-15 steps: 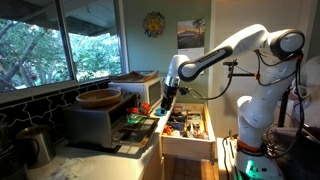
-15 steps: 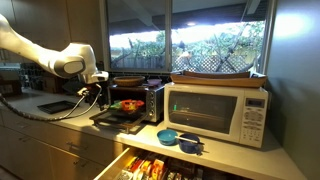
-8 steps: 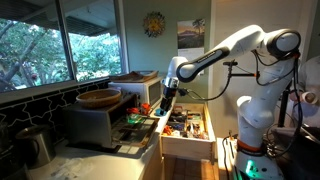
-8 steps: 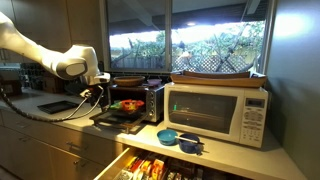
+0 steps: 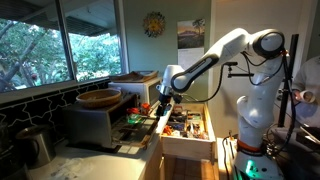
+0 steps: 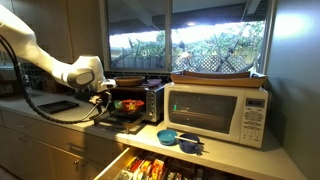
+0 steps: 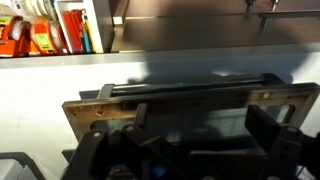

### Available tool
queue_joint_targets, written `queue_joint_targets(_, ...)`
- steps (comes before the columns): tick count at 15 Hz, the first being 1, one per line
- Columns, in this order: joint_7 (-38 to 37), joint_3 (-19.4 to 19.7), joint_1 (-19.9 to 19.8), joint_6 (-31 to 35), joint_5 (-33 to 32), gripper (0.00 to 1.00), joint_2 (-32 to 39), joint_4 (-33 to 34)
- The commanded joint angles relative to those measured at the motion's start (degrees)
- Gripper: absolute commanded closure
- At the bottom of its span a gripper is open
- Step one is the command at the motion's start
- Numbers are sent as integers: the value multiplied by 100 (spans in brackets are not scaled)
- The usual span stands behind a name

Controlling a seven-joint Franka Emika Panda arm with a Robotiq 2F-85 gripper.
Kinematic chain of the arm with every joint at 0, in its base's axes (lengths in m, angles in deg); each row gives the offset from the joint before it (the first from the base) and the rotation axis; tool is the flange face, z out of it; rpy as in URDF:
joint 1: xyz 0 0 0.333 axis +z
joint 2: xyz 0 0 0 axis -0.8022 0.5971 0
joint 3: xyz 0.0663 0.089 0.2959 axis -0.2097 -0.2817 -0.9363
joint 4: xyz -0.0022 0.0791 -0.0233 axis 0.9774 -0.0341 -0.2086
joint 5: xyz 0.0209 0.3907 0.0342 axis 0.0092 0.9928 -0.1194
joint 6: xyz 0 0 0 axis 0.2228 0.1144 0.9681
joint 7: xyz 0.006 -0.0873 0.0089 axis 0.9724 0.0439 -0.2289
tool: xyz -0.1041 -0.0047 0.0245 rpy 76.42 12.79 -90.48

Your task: Push the tray of the grey microwave in

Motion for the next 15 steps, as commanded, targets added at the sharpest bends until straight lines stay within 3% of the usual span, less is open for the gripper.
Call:
queue_joint_targets(1, 21, -41, -59, 96, -37, 0, 90, 36)
queue_joint_targets(4, 99, -36, -86, 179, -51, 0, 210, 124)
queue_joint_targets(7, 144, -62, -47, 1067, -33, 0, 546, 220)
queue_joint_targets(10, 258, -56, 16, 1510, 36, 0, 819, 324)
queue_joint_targets(15, 998, -27, 265, 1058, 722, 0, 777, 402)
